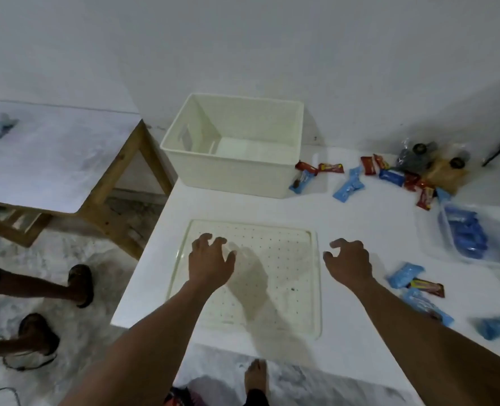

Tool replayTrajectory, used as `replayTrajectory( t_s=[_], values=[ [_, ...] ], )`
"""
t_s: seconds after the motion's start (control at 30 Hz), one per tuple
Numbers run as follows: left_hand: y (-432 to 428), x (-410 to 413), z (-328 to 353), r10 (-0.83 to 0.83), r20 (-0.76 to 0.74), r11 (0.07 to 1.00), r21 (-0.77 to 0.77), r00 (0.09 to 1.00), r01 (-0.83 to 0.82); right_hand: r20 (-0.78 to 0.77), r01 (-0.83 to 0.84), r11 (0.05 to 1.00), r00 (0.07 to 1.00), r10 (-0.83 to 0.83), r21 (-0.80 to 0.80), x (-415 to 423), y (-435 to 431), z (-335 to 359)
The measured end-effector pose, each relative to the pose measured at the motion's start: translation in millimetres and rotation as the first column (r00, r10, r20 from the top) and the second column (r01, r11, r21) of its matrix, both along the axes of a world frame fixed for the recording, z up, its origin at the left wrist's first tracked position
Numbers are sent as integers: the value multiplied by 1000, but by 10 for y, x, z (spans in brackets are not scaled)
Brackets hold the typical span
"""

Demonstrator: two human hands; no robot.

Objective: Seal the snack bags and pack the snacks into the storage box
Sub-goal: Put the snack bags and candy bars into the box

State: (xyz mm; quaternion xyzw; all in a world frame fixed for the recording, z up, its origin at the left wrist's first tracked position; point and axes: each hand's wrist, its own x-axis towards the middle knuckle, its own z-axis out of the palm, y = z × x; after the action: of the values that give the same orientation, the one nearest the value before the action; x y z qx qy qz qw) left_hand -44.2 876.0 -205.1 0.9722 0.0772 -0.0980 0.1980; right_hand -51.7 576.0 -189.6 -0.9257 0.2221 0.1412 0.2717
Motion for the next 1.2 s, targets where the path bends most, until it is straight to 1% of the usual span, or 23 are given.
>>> replayTrajectory(
  t_s=[0.07,0.17,0.23,0.3,0.4,0.47,0.57,0.67,0.73,0.8,0.9,1.0,1.07,1.2],
  values=[
    [-493,432,248,-119,69,980,-152,991,128,85,98,989,991,-108,112,351,-367,263],
    [-1404,970,566,-274,81,896,-340,958,285,137,245,945,951,-278,216,701,-1005,624],
    [-2055,1246,705,-395,90,833,-386,914,397,175,333,910,908,-380,247,862,-1504,757],
    [-2680,1491,794,-474,131,776,-404,871,483,215,422,858,846,-489,292,1002,-2043,807],
    [-3501,1830,796,-497,103,733,-481,862,480,179,549,753,752,-635,364,1214,-2857,748],
    [-3950,2090,713,-476,99,724,-520,874,453,149,576,693,713,-685,432,1411,-3319,645],
    [-4541,2524,476,-432,73,752,-522,899,404,87,581,649,709,-700,490,1779,-3897,355],
    [-5077,2972,106,-364,60,803,-486,930,346,-17,611,617,717,-696,495,2127,-4292,-14],
    [-5288,3211,-92,-327,42,832,-460,944,309,-66,591,620,749,-659,516,2305,-4392,-252],
    [-5440,3394,-248,-353,23,836,-441,935,327,-79,564,642,780,-621,519,2458,-4458,-487],
    [-5606,3553,-406,-376,-25,833,-446,926,326,-19,559,699,786,-618,447,2645,-4463,-676],
    [-5681,3633,-498,-335,1,885,-343,942,315,55,486,794,840,-539,365,2778,-4440,-737],
    [-5691,3682,-547,-345,30,894,-292,938,339,107,418,856,878,-466,303,2859,-4447,-769],
    [-5688,3737,-549,-389,48,887,-249,920,388,131,344,896,911,-391,282,2952,-4500,-756]
  ],
)
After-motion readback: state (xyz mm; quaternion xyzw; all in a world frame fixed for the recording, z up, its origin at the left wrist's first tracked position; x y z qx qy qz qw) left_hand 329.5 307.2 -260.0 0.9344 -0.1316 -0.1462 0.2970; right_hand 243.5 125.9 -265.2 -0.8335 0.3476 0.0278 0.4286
